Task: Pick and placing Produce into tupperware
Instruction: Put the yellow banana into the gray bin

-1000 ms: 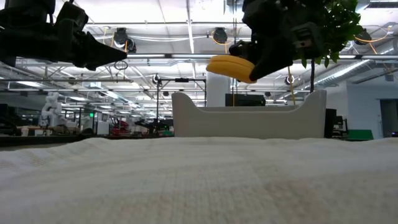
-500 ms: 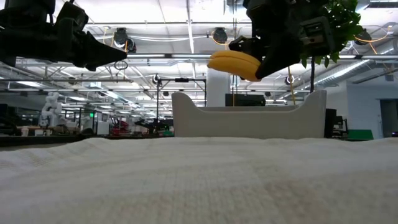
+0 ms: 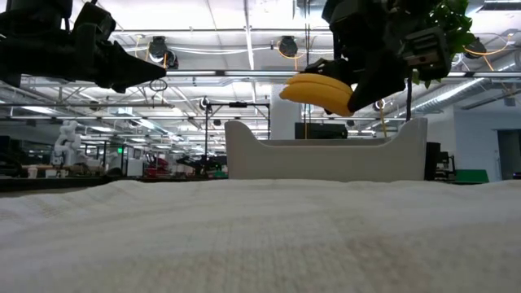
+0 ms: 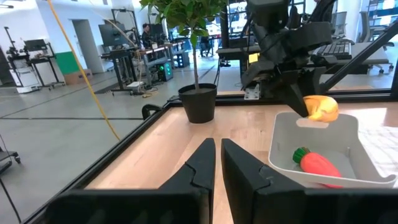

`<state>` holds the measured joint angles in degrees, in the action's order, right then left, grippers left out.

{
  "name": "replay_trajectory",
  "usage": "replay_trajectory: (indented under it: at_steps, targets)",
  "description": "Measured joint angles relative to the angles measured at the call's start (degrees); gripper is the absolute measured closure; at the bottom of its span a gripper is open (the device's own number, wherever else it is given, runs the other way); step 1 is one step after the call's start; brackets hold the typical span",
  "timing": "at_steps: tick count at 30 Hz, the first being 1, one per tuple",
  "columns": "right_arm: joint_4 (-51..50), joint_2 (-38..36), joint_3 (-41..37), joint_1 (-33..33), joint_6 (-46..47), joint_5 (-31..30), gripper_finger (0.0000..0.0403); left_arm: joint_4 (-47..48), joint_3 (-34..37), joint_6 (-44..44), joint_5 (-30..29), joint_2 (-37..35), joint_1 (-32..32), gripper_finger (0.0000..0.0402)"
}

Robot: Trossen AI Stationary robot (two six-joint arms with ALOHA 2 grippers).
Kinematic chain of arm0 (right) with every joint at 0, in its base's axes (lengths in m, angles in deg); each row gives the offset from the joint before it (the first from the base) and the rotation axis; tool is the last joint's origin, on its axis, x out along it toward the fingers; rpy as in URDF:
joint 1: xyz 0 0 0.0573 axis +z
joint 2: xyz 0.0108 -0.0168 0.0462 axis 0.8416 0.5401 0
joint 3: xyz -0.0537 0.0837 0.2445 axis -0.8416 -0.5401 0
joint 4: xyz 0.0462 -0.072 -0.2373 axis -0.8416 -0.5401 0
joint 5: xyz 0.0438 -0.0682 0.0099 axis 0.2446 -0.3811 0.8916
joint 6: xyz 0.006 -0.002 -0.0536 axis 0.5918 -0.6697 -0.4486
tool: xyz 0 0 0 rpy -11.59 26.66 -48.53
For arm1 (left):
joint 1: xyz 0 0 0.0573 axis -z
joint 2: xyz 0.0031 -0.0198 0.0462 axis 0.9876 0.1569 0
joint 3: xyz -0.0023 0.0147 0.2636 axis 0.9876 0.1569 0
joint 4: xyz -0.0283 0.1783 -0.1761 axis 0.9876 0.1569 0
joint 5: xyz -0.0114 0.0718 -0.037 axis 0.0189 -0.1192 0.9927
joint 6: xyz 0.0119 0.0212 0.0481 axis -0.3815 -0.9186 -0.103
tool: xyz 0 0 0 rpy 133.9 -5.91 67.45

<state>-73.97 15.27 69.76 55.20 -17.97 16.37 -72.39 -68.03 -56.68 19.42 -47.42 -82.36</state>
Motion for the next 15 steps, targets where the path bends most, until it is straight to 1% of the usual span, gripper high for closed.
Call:
replay_trajectory:
  at_steps: [7, 15]
  targets:
    - [2.43, 0.00, -0.02, 0.35, -0.11, -0.05, 0.0277, 0.00, 0.00, 0.00, -0.01, 0.00, 0.01, 0.0371]
    - [2.60, 0.51, -0.33, 1.00, 0.27, -0.04, 0.0277, 0.02, 0.00, 0.00, -0.01, 0.00, 0.02, 0.0371]
